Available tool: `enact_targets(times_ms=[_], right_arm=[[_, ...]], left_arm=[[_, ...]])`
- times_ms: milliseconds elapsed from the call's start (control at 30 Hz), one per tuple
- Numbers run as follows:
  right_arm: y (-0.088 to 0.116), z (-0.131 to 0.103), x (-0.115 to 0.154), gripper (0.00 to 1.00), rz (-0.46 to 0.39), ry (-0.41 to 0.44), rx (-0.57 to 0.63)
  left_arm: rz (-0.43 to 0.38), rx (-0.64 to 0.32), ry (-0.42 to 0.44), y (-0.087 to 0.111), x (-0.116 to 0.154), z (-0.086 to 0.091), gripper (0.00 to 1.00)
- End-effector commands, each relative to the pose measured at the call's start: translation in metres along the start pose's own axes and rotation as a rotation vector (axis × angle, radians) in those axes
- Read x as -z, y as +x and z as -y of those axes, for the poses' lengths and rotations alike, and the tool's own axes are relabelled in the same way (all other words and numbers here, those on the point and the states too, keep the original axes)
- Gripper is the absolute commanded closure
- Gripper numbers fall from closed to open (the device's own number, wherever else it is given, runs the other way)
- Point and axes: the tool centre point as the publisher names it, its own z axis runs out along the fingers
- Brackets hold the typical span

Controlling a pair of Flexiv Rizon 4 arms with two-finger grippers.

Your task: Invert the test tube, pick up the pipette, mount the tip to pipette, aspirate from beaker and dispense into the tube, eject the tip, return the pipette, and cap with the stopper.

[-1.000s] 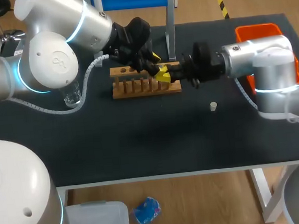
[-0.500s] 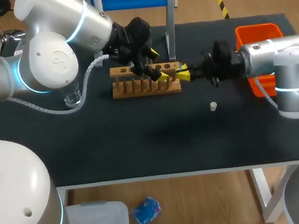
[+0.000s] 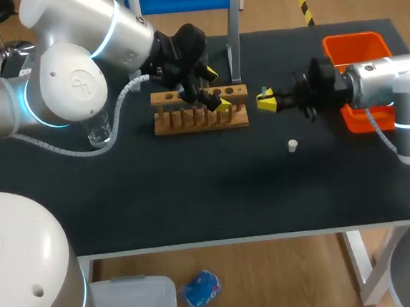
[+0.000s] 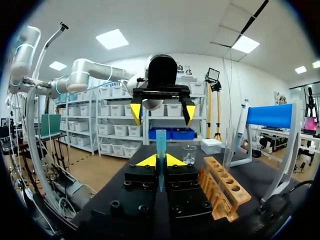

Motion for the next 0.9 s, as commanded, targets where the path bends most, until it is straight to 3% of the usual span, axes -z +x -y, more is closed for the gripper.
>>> enact_targets(times_ms=[33,667,900], right_arm=[[0.001,-0.001,0.0,1.0,0.002,0.005,0.001],[0.001,-0.001,0.0,1.0,0.002,0.005,0.001],[0.001,-0.001,0.0,1.0,0.002,0.005,0.001]], left_arm=[[-0.003,0.002,-0.005,-0.001,0.0,0.001,0.0],[-0.003,0.002,-0.005,-0.001,0.0,0.001,0.0],[0.147,0.107,0.026,-0.074,0.062,-0.041,0.0]])
